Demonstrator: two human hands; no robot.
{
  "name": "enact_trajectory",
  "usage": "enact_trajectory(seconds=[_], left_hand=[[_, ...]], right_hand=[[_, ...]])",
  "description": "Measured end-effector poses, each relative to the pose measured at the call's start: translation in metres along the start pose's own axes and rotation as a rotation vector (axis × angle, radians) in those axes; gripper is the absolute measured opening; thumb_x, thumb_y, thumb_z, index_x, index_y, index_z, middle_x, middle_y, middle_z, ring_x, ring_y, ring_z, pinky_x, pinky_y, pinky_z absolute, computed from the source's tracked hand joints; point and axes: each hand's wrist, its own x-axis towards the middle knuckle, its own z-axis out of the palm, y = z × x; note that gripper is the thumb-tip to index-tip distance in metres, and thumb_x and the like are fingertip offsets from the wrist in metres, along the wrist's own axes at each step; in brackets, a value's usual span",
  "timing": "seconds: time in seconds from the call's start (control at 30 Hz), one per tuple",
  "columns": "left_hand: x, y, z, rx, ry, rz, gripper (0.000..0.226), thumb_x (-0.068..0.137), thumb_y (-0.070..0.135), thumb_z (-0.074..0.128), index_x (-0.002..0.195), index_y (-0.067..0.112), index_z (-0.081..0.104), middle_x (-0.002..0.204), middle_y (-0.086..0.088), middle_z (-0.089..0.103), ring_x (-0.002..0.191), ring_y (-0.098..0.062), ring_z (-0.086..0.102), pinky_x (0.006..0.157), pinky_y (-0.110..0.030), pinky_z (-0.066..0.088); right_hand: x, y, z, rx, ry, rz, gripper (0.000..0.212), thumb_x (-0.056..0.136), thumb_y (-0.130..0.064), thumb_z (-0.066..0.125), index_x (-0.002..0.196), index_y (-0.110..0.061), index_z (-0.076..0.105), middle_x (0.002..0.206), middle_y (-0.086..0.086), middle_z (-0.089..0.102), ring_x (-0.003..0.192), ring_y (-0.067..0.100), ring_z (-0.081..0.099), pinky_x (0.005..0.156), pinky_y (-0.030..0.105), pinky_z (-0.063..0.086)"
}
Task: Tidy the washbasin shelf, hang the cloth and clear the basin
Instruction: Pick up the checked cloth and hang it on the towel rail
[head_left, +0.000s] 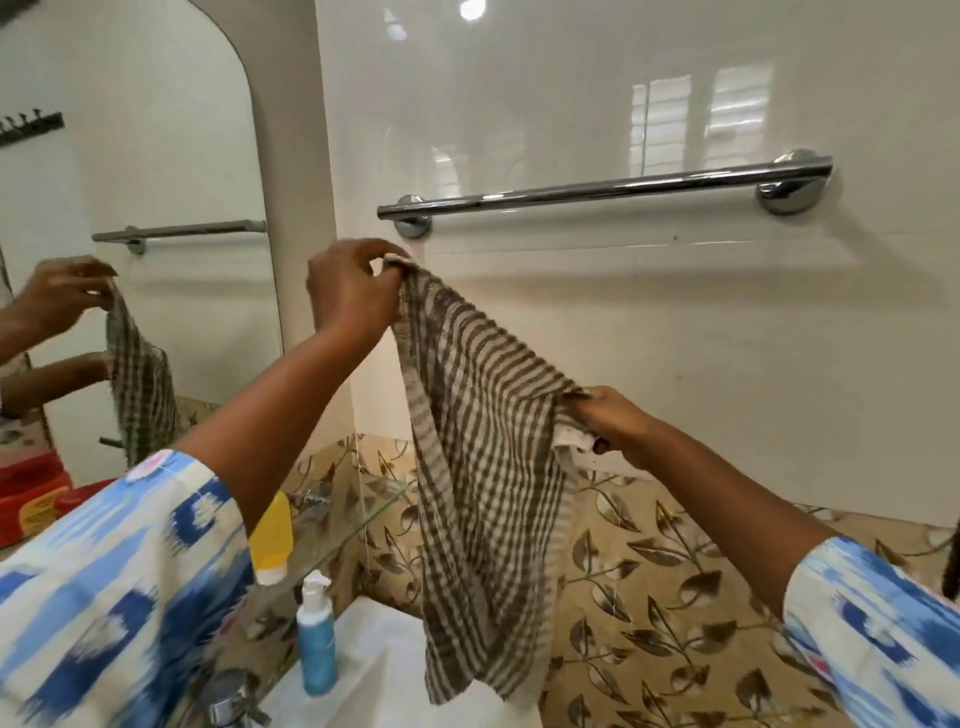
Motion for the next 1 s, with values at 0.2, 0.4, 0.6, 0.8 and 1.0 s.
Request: enact_trajectory(seconds=[0.2, 0.4, 0.6, 0.8, 1.0], left_hand=[[0.022, -0.005, 0.002, -0.010, 0.059, -0.138, 0.017, 0.083, 0.016, 0.055, 0.079, 0.019, 0.070, 0.076, -0.014, 0.071, 0.073, -0.034, 0.069, 0.071, -0.050, 0.059], [0.044, 0.008, 0.020, -0.018, 0.123, -0.115, 0.014, 0.082, 0.017, 0.056, 0.082, 0.021, 0.070, 0.083, -0.011, 0.073, 0.075, -0.031, 0.070, 0.072, -0.048, 0.059], [0.057, 0.026, 0.032, -0.221, -0.030, 0.104, 0.040, 0.081, -0.002, 0.060, 0.109, 0.026, 0.052, 0.108, -0.003, 0.061, 0.086, -0.027, 0.069, 0.070, -0.043, 0.061], [0.084, 0.051, 0.050, -0.090, -0.268, 0.299, 0.106, 0.077, -0.004, 0.068, 0.145, 0.033, -0.003, 0.153, -0.009, 0.018, 0.127, -0.025, 0.045, 0.096, -0.045, 0.049], [0.115, 0.060, 0.071, -0.016, -0.269, 0.299, 0.116, 0.076, -0.002, 0.069, 0.144, 0.029, -0.019, 0.157, -0.011, 0.006, 0.142, -0.027, 0.019, 0.113, -0.053, 0.026]], right_hand=[[0.006, -0.045, -0.025, 0.407, 0.039, -0.022, 0.031, 0.098, -0.025, 0.041, 0.078, -0.013, 0.062, 0.053, 0.000, 0.069, 0.037, 0.010, 0.059, 0.034, 0.013, 0.040], [0.012, -0.093, -0.045, 0.655, 0.166, -0.215, 0.027, 0.097, -0.020, 0.037, 0.096, -0.008, 0.061, 0.057, 0.002, 0.073, 0.046, 0.014, 0.067, 0.037, 0.016, 0.046], [0.017, -0.132, -0.066, 0.579, 0.382, -0.448, 0.015, 0.096, -0.020, 0.039, 0.087, -0.024, 0.050, 0.088, 0.006, 0.069, 0.047, 0.009, 0.067, 0.036, 0.017, 0.044], [0.024, -0.173, -0.098, 0.133, 0.814, -0.842, 0.007, 0.094, -0.011, 0.040, 0.095, -0.017, 0.036, 0.100, 0.005, 0.056, 0.076, 0.023, 0.068, 0.048, 0.021, 0.051], [0.047, -0.209, -0.151, 0.550, 0.831, -0.699, 0.017, 0.093, 0.000, 0.025, 0.090, -0.014, 0.034, 0.084, 0.004, 0.051, 0.045, 0.010, 0.061, 0.036, 0.018, 0.041]])
